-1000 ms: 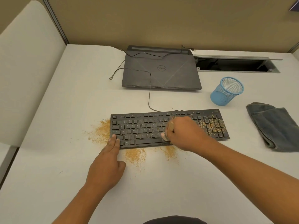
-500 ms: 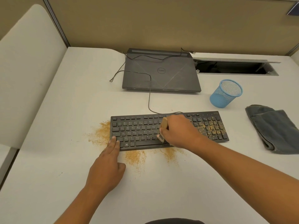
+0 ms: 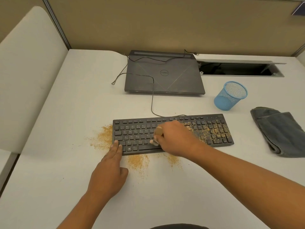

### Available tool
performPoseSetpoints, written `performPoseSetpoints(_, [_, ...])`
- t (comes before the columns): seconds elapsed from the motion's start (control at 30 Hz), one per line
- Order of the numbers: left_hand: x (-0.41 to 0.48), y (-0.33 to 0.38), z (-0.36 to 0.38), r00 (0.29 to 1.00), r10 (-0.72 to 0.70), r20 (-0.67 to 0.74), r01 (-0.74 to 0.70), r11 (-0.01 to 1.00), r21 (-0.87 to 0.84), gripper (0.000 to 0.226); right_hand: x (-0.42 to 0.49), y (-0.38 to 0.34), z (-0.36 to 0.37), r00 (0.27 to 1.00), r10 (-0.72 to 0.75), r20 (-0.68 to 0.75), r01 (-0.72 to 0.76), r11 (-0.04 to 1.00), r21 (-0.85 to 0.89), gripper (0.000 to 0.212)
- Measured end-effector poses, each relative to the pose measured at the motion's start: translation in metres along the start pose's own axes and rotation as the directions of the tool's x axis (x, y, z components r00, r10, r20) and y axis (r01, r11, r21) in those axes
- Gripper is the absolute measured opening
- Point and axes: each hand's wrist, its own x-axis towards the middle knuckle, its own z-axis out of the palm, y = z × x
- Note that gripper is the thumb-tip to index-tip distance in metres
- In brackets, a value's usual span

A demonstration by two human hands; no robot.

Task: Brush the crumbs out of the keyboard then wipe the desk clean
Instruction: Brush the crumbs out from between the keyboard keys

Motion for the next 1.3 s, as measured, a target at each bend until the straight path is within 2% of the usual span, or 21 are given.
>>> performPoseSetpoints(0.1, [0.0, 0.0, 0.0, 1.0, 0.007, -0.002, -0.007, 1.0, -0.014, 0.072, -0.002, 0.008, 0.0, 0.999, 0.035, -0.029, -0.039, 0.989, -0.143, 0.037])
performPoseSetpoints(0.2, [0.0, 0.0, 0.0, 1.0, 0.008, -0.003, -0.008, 1.0, -0.013, 0.072, -0.003, 0.006, -0.008, 0.994, 0.027, -0.11, -0.029, 0.999, -0.017, 0.031])
performPoseSetpoints(0.27, [0.001, -0.001, 0.001, 1.0, 0.009, -0.002, -0.009, 1.0, -0.011, 0.072, -0.004, 0.002, -0.008, 0.998, 0.031, -0.063, -0.028, 0.998, 0.053, 0.024])
performPoseSetpoints(0.4, [0.0, -0.001, 0.001, 1.0, 0.011, 0.001, -0.011, 1.0, 0.002, 0.072, 0.006, 0.009, -0.018, 0.995, 0.058, 0.087, -0.052, 0.996, -0.072, 0.014])
performPoseSetpoints(0.53, [0.0, -0.001, 0.002, 1.0, 0.005, -0.007, -0.005, 1.0, -0.015, 0.073, 0.017, 0.013, -0.029, 0.998, 0.039, 0.046, -0.036, 0.998, -0.058, 0.017])
performPoseSetpoints(0.67, [0.001, -0.002, 0.003, 1.0, 0.002, -0.008, -0.002, 1.0, -0.01, 0.073, 0.019, 0.014, -0.032, 0.988, 0.054, 0.142, -0.031, 0.987, -0.16, 0.031])
performPoseSetpoints(0.8, [0.0, -0.001, 0.002, 1.0, -0.006, -0.002, 0.006, 1.0, 0.0, 0.073, 0.019, 0.013, -0.031, 0.999, 0.008, 0.038, -0.006, 0.998, -0.068, 0.021])
performPoseSetpoints(0.93, [0.0, 0.0, 0.001, 1.0, -0.009, 0.0, 0.009, 1.0, -0.008, 0.073, 0.015, 0.008, -0.027, 0.991, 0.031, 0.127, -0.014, 0.991, -0.134, 0.021])
performPoseSetpoints(1.07, [0.001, 0.0, 0.001, 1.0, -0.009, 0.007, 0.008, 1.0, 0.013, 0.073, 0.022, 0.007, -0.028, 1.0, 0.006, 0.019, -0.005, 1.0, -0.028, 0.018])
performPoseSetpoints(1.2, [0.001, 0.0, 0.002, 1.0, -0.009, 0.009, 0.009, 1.0, 0.012, 0.072, 0.022, -0.002, -0.022, 0.992, 0.037, 0.119, -0.021, 0.99, -0.136, 0.03])
performPoseSetpoints(1.3, [0.001, 0.0, 0.0, 1.0, -0.005, 0.015, 0.005, 1.0, 0.016, 0.072, 0.021, -0.004, -0.024, 0.994, 0.007, 0.106, 0.009, 0.988, -0.154, 0.027])
